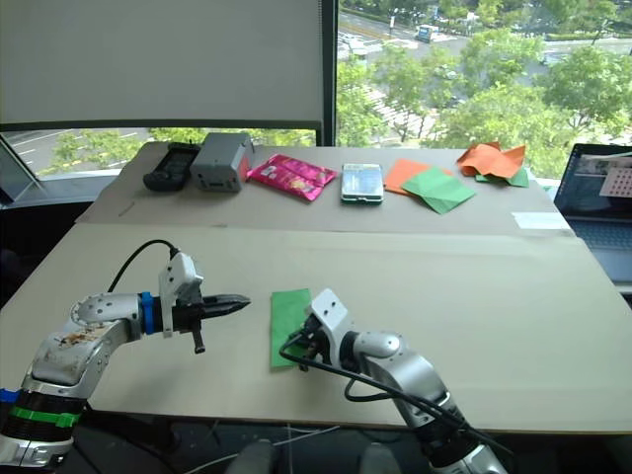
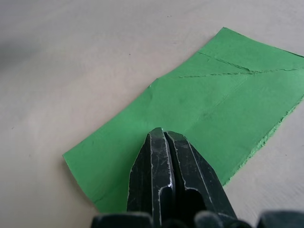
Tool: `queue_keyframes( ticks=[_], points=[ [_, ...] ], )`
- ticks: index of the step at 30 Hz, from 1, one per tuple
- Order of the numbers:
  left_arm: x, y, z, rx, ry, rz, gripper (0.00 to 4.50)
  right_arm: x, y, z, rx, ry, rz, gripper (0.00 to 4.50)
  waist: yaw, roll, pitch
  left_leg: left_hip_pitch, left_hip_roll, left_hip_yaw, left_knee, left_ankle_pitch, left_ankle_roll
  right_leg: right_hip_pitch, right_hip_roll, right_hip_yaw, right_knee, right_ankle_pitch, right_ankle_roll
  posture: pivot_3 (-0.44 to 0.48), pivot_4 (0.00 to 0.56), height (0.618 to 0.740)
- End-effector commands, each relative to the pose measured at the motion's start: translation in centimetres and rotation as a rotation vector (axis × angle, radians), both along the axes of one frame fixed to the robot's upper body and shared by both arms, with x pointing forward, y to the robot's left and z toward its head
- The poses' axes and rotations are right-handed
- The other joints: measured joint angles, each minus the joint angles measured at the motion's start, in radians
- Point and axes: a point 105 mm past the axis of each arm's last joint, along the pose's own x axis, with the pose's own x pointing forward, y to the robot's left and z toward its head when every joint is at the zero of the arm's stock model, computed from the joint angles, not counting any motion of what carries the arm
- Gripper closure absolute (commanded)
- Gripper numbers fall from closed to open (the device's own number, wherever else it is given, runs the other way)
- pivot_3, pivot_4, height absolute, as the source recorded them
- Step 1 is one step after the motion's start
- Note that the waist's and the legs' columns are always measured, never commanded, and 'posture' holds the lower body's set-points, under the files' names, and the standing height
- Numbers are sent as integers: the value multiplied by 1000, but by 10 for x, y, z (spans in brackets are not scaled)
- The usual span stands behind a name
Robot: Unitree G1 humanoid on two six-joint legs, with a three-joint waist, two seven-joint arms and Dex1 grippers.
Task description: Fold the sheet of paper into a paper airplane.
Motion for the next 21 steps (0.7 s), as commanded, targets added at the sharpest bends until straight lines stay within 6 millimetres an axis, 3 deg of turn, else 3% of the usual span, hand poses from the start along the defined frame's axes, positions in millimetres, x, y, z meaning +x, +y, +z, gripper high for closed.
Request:
queue_keyframes(
  ticks=[1,11,15,21],
  points=[
    [-4,-16,-8,-54,50,-42,4500,2,-1,-3,-10,5,-11,4445,-2,-1,0,0,0,0,0,0,0,0,0,0,0,0,0,0,150,720],
    [4,-27,-58,-4,126,-34,4500,3,-9,3,-8,-8,-40,4445,1,-1,0,0,1,0,0,0,1,0,2,0,1,0,0,0,150,720],
    [3,-34,-68,-4,148,-56,4500,10,-11,9,2,-31,-55,4445,2,-1,0,-1,1,0,1,0,0,0,2,0,1,0,0,0,150,720],
    [-3,-29,-88,99,155,-89,4500,15,-12,13,-5,-54,-57,4445,0,0,0,0,1,0,0,0,0,0,2,0,1,0,0,0,150,720]
  ],
)
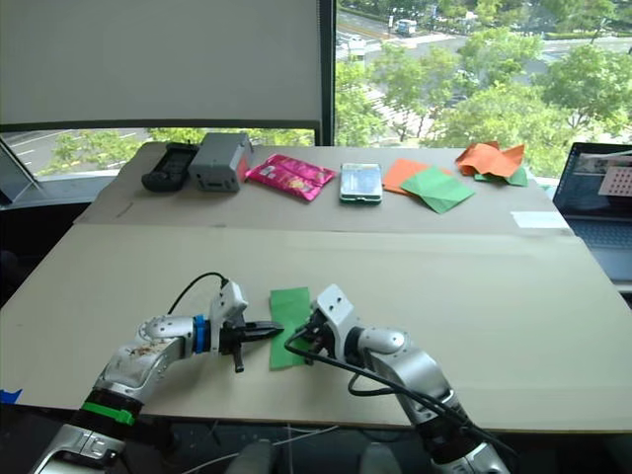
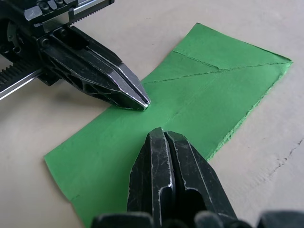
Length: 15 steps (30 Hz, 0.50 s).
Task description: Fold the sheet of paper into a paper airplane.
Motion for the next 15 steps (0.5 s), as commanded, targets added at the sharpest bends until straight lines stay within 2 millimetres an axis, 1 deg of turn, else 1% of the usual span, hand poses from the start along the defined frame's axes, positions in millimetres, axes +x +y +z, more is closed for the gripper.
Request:
queue_keyframes(
  ticks=[1,3,10,12,15],
  points=[
    [-6,5,-17,80,27,-20,4500,7,-3,11,11,-40,-15,4445,0,0,0,0,0,0,0,0,0,0,0,0,0,0,0,0,150,720],
    [-6,8,-20,101,21,-27,4500,10,-5,11,4,-42,-17,4445,0,0,0,0,0,0,0,0,0,0,0,0,0,0,0,0,150,720],
    [-9,11,-23,135,9,-49,4500,20,-10,-6,-53,-19,-4,4445,-3,1,-2,1,0,0,0,0,0,1,0,0,0,0,0,0,150,720],
    [-10,12,-24,143,8,-57,4500,27,-11,-12,-74,-13,-8,4445,-5,2,-2,2,0,0,0,0,0,1,0,0,0,0,0,0,150,720],
    [-12,12,-25,153,6,-63,4500,37,-11,-14,-83,-16,-7,4445,-6,2,-3,3,0,0,-1,0,0,1,0,0,1,0,0,0,150,720]
  ],
)
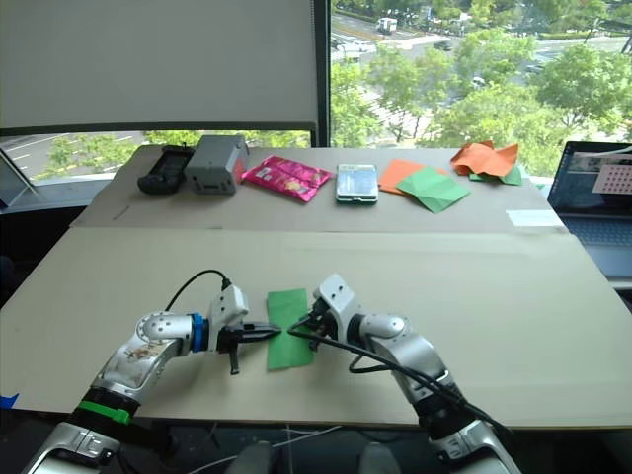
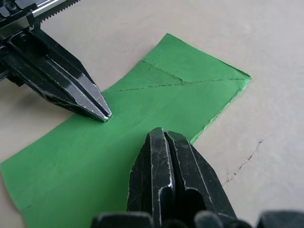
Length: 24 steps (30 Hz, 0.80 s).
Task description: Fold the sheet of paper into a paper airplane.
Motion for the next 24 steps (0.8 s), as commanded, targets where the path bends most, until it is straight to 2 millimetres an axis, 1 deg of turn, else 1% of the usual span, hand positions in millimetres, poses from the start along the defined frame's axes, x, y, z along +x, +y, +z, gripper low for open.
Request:
queue_keyframes(
  ticks=[1,3,7,19,24],
  points=[
    [-11,8,-23,78,76,-3,4500,10,-6,-12,-47,16,-18,4445,0,1,-1,0,0,0,0,0,0,0,0,0,0,0,0,0,150,720],
    [-11,8,-23,79,76,-4,4500,14,-4,-11,-45,12,-13,4445,0,1,-1,0,0,0,0,0,0,0,0,0,0,0,0,0,150,720],
    [-12,8,-23,78,76,-3,4500,29,-1,-8,-53,-3,-22,4445,-3,1,-2,1,0,0,0,0,0,0,0,0,1,0,0,0,150,720],
    [-15,8,-22,77,77,6,4500,48,8,-6,-47,-14,-25,4445,-8,2,-2,2,0,0,-2,1,2,0,0,1,1,0,-1,0,150,720],
    [-16,8,-22,78,75,10,4500,58,11,-1,-36,-27,-34,4445,-16,2,-2,2,0,0,-2,1,2,0,0,1,2,0,-1,0,150,720]
  ],
)
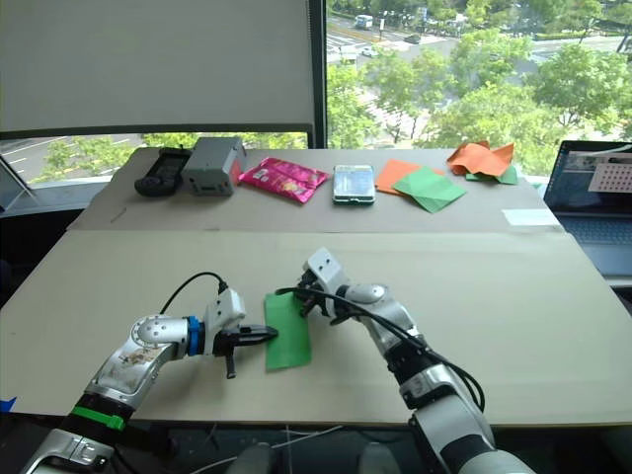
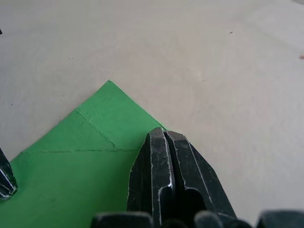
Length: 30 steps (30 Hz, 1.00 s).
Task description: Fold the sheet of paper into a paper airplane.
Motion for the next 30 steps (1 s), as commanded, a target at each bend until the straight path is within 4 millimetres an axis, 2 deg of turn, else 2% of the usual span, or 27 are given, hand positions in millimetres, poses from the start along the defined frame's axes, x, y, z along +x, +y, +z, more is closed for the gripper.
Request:
queue_keyframes(
  ticks=[1,5,17,30],
  points=[
    [-9,6,-20,63,78,9,4500,6,-7,-4,-20,2,-23,4445,-1,0,0,0,0,0,0,0,0,0,0,0,0,0,0,0,150,720],
    [-9,3,-19,59,76,4,4500,2,-8,-1,-8,-7,1,4445,0,1,0,-1,0,0,0,0,0,0,0,0,0,0,0,0,150,720],
    [-5,0,-17,55,65,0,4500,-47,-15,-16,-40,39,76,4445,7,1,0,0,0,0,0,-1,-1,0,0,0,0,-1,0,0,150,720],
    [-2,0,-17,61,61,-8,4500,-96,-27,-31,-104,170,169,4445,19,-1,-1,0,0,0,0,-1,-2,0,0,0,-2,-2,0,0,150,720]
  ],
)
